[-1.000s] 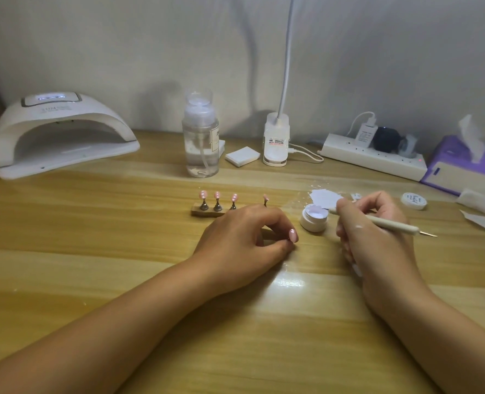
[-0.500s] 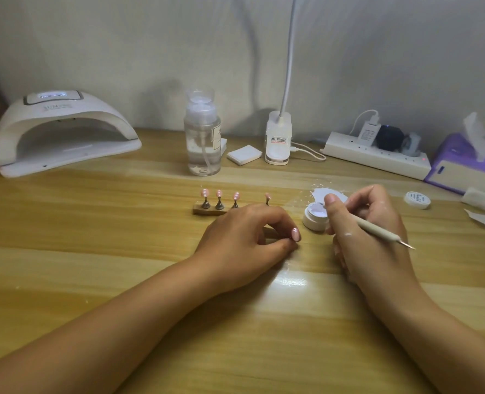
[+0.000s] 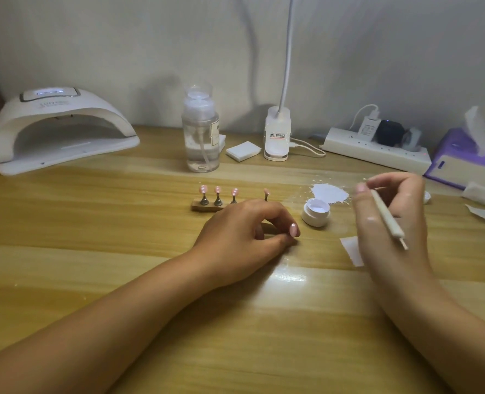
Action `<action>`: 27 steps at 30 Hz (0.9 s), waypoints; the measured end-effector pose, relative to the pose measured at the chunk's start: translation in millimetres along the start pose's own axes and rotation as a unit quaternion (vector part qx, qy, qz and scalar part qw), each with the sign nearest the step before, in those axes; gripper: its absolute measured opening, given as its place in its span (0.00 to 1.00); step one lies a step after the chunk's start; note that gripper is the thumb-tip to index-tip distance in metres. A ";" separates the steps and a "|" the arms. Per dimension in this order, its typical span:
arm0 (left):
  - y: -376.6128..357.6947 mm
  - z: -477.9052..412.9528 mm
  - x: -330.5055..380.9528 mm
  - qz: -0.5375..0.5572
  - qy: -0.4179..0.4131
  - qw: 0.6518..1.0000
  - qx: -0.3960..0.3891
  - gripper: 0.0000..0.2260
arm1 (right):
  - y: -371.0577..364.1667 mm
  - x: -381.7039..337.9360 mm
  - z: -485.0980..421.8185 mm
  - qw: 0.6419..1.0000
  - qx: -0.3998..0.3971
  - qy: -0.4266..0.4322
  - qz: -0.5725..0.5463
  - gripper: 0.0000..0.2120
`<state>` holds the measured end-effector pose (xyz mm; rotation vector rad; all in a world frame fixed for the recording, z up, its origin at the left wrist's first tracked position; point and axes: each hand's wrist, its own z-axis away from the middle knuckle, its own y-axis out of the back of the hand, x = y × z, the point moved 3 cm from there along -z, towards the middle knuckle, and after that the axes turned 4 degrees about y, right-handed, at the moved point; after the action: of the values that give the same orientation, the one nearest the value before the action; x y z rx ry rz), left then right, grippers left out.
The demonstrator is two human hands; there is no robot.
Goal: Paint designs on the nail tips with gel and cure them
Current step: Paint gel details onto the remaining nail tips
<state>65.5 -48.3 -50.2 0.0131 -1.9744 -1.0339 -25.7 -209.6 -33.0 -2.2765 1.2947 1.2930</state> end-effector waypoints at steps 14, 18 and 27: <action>-0.1 0.3 0.4 -0.018 0.002 1.000 0.002 0.00 | -8.0 10.1 5.3 0.978 0.029 -0.176 -0.110 0.03; -0.6 0.2 -0.2 -0.015 0.001 1.000 0.002 0.00 | 3.2 13.8 -2.4 0.980 0.093 -0.156 -0.078 0.03; -0.4 0.2 -0.6 -0.011 0.002 1.000 0.004 0.01 | -7.0 14.1 -2.3 0.984 -0.007 -0.164 -0.070 0.12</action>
<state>65.5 -48.2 -51.0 0.0405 -1.9787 -1.0388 -15.8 -215.0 -44.1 -2.0102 0.9981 1.5474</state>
